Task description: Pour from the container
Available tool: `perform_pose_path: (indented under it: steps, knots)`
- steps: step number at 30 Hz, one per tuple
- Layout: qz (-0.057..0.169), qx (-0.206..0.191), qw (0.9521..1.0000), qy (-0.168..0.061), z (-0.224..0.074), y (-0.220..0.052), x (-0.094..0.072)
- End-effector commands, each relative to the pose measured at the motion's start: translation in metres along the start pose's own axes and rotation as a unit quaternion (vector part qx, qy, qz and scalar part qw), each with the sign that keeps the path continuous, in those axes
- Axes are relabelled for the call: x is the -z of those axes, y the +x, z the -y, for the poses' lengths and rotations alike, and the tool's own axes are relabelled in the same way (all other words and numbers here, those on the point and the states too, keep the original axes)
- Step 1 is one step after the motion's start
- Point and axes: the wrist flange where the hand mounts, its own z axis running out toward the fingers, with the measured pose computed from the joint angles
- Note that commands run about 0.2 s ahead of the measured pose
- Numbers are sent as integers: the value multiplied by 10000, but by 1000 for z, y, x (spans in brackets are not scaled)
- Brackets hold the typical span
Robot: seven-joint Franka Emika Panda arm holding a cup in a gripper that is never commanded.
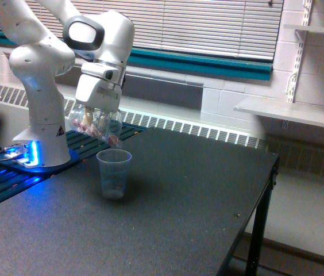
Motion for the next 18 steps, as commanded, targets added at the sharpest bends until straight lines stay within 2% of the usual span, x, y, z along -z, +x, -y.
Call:
perform_pose_path:
  steps: [1,18]
  knots:
    - [79,58,9999,-119,6,-15,-9]
    - [75,95,9997,-224,5,-19,-13]
